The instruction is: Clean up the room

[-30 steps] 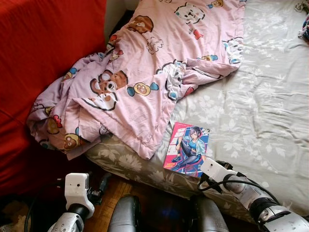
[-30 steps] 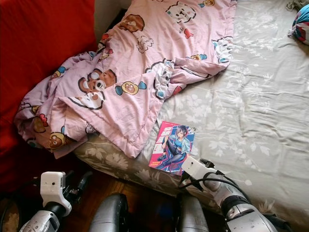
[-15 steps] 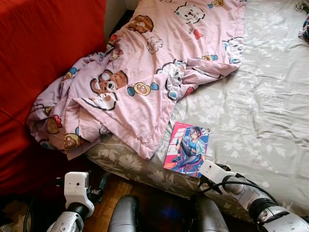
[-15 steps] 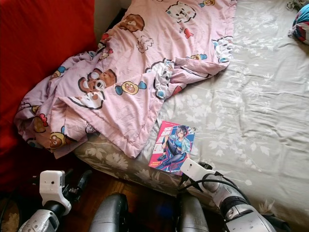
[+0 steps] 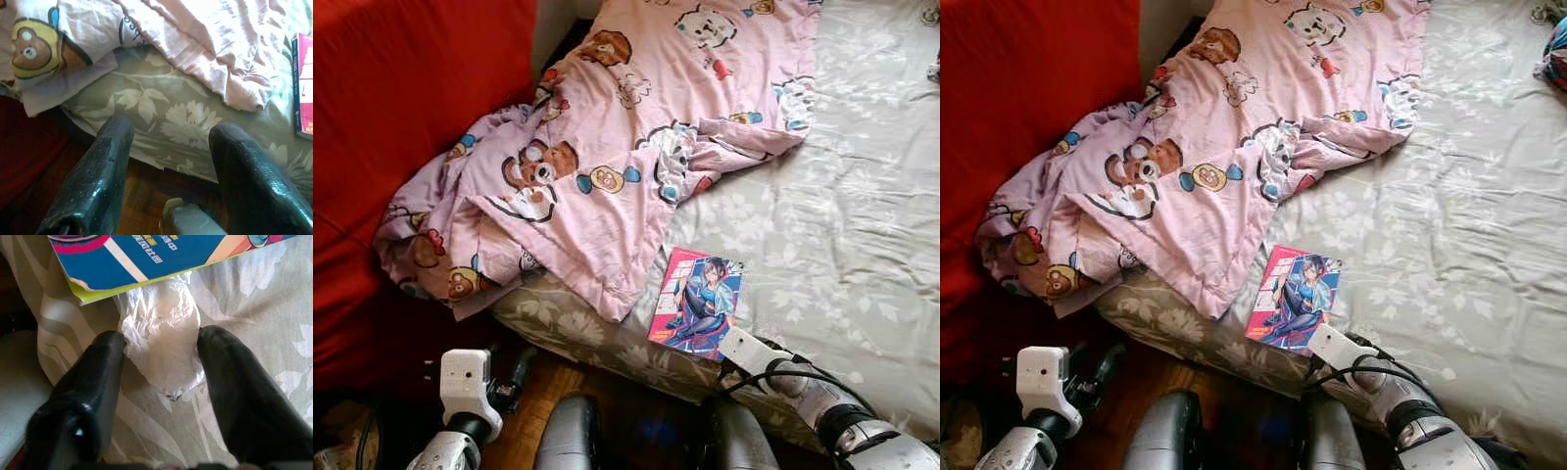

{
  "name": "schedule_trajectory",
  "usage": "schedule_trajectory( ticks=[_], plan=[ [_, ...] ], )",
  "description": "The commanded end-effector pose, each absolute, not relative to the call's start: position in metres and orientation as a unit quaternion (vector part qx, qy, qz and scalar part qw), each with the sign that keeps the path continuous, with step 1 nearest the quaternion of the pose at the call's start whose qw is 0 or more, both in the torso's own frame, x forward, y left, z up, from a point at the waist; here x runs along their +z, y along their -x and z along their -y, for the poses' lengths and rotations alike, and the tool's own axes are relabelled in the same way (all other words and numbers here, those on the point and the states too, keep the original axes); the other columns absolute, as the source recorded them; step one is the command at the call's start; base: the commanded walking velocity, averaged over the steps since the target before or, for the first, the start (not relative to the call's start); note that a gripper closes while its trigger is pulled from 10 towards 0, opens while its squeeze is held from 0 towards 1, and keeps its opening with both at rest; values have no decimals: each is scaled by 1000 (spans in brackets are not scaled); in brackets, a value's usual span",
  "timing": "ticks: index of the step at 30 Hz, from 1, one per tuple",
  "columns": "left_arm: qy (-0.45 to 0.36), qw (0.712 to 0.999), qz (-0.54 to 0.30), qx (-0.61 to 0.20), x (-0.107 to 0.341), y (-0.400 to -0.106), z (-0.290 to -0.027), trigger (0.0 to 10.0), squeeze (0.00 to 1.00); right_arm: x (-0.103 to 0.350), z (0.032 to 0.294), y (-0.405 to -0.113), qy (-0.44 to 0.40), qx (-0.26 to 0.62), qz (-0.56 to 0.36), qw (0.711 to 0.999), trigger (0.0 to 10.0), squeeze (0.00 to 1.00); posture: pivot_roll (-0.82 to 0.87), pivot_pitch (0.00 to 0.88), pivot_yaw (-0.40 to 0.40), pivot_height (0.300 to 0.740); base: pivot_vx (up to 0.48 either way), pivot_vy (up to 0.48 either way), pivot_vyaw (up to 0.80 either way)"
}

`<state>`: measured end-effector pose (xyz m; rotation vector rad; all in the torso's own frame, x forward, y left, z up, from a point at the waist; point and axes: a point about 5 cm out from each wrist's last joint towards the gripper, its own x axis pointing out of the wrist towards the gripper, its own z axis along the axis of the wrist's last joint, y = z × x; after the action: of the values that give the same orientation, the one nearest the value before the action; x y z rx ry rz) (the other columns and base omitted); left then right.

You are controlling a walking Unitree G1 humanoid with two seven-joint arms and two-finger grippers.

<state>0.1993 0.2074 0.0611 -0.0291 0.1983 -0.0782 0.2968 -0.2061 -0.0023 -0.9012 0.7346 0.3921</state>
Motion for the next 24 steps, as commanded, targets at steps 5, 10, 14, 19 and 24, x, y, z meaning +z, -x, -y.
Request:
schedule_trajectory(
  ticks=[5,10,14,19,24],
  plan=[
    [16,993,-117,-29,58,-189,-212,10000,0,-15,205,-283,422,191,-368,806,10000,0,198,317,78,651,0,0,0],
    [15,993,-117,-28,60,-187,-212,10000,0,-17,207,-281,425,187,-371,804,10000,0,204,326,80,651,0,0,0],
    [14,993,-116,-26,63,-184,-213,10000,0,-18,207,-280,426,181,-370,806,10000,0,209,336,82,651,0,0,0],
    [12,993,-114,-26,66,-184,-214,10000,0,-15,207,-284,427,173,-360,811,0,0,212,347,84,651,0,0,0],
    [12,993,-113,-27,67,-185,-212,10000,0,-12,207,-287,434,165,-347,815,0,0,211,348,85,651,0,0,0]
  ],
)
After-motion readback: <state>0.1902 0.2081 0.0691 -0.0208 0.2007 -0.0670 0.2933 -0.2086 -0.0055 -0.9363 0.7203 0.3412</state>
